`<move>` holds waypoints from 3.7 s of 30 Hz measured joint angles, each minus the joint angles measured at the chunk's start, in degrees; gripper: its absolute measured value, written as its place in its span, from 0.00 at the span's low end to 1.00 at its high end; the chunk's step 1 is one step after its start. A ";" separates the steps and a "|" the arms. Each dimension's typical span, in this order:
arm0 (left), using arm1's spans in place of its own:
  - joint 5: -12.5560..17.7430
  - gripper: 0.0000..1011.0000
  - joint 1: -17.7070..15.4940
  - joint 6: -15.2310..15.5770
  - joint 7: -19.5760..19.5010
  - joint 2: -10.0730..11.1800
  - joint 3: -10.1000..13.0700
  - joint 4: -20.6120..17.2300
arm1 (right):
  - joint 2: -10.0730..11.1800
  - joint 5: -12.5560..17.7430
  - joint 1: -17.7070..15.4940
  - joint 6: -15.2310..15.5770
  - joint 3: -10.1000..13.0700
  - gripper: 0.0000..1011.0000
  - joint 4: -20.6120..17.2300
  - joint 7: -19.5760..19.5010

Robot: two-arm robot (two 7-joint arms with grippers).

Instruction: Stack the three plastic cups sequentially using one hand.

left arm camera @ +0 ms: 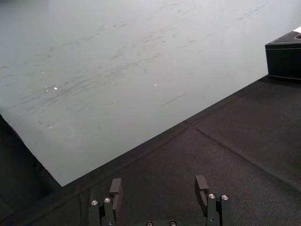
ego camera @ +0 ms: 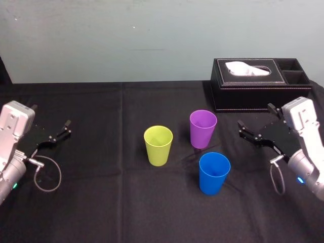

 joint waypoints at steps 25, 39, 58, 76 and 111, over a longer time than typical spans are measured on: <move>0.00 1.00 0.00 0.00 0.00 0.00 0.00 0.00 | 11.63 8.61 -12.38 -1.11 9.80 0.99 -13.57 14.37; 0.00 1.00 0.00 0.00 0.00 0.00 0.00 0.00 | 14.68 14.67 -15.95 -2.52 12.74 0.99 -14.39 25.55; 0.00 1.00 0.00 0.00 0.00 0.00 0.00 0.00 | 12.94 11.62 -16.08 -2.22 9.53 0.99 -12.16 33.18; 0.00 1.00 0.00 0.00 0.00 0.00 0.00 0.00 | 9.68 9.77 -15.43 -0.27 8.79 0.99 -10.42 35.11; 0.00 1.00 0.00 0.00 0.00 0.00 0.00 0.00 | 4.62 10.62 -9.32 2.87 5.44 0.99 -6.35 35.51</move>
